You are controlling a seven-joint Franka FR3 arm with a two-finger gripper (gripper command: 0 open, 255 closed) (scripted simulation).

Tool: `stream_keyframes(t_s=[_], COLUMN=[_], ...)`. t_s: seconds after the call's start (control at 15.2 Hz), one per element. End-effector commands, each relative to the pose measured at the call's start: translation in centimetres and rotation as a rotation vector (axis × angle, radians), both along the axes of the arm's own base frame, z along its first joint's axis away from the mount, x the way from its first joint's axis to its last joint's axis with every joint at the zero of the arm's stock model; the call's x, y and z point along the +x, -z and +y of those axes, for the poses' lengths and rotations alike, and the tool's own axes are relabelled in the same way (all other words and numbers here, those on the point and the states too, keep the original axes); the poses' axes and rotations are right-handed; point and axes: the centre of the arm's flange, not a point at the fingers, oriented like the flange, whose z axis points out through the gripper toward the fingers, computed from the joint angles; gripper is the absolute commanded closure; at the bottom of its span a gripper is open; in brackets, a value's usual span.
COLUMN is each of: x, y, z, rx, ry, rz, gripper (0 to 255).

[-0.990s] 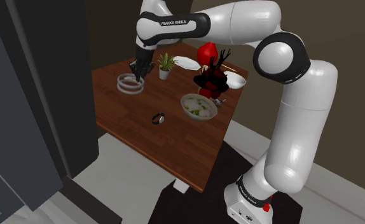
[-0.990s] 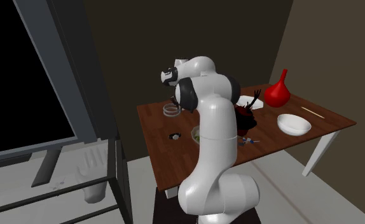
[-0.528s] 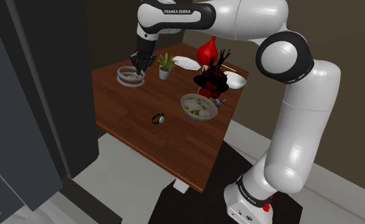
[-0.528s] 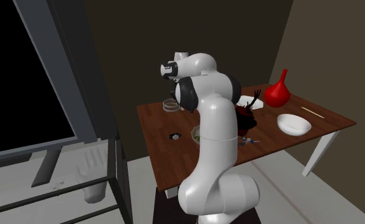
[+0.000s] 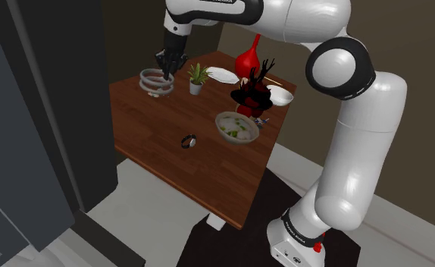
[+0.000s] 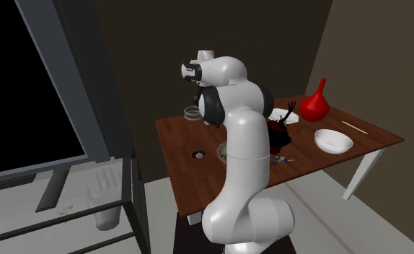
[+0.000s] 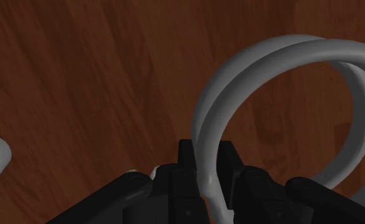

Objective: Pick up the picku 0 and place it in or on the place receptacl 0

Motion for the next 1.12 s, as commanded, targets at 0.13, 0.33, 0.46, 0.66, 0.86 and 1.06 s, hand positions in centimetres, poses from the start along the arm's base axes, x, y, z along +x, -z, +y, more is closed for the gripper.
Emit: stream_keyframes(t_s=[0.13, 0.33, 0.46, 0.66, 0.86, 1.06], x=[-0.1, -0.1, -1.1, -4.3, -7.5, -10.7], y=[-2.2, -3.8, -3.9, -4.1, -4.2, -4.4], z=[0.0, 0.0, -0.8, -3.1, -5.5, -7.8], rx=[0.000, 0.000, 0.000, 0.000, 0.000, 0.000], ry=[0.000, 0.000, 0.000, 0.000, 0.000, 0.000], rz=[0.000, 0.000, 0.000, 0.000, 0.000, 0.000], gripper=[255, 255, 255, 255, 255, 255])
